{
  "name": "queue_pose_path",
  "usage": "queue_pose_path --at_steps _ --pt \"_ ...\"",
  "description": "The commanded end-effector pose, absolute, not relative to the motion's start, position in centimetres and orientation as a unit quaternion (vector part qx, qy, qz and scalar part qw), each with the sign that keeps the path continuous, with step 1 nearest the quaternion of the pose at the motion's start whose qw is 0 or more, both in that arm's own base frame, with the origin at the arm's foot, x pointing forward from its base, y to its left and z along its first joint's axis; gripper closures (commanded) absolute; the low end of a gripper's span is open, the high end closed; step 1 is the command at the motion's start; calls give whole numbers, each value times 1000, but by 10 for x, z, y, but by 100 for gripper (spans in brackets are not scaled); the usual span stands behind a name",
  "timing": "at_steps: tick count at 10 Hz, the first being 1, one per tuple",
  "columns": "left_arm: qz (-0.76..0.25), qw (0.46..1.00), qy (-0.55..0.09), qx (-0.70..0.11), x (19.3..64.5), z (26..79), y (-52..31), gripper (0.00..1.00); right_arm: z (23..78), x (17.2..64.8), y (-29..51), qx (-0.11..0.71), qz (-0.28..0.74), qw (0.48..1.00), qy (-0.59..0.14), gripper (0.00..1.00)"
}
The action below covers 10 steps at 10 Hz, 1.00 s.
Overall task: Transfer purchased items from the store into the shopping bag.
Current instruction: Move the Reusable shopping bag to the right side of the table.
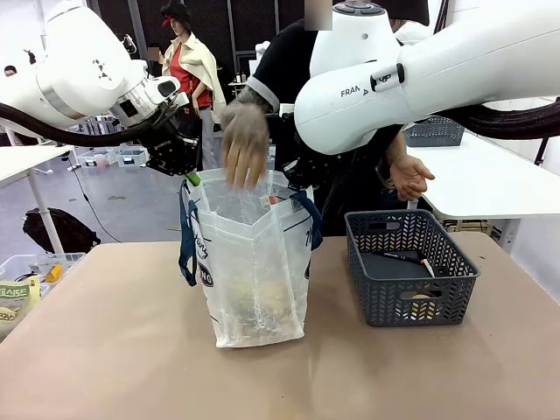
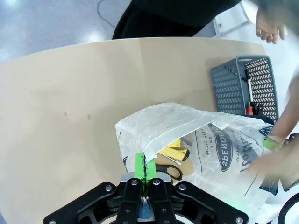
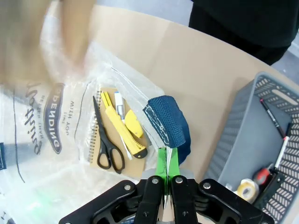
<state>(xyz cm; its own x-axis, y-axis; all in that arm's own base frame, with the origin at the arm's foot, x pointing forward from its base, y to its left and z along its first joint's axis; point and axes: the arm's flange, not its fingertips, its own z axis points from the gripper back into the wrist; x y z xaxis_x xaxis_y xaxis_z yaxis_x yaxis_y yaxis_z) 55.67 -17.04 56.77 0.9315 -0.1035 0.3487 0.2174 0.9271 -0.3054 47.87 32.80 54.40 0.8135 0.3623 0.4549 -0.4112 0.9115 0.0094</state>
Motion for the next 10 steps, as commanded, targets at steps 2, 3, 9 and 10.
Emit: queue_pose_path --at_steps 2,3,9,10 --pt "-76 968 -168 -172 554 571 -168 100 544 479 325 54 201 951 -229 100" --pt "-76 968 -168 -172 554 571 -168 100 544 479 325 54 201 951 -229 100" --pt "-76 968 -168 -172 554 571 -168 100 544 479 325 54 201 951 -229 100" --pt "-76 968 -168 -172 554 571 -168 100 544 479 325 54 201 951 -229 100"
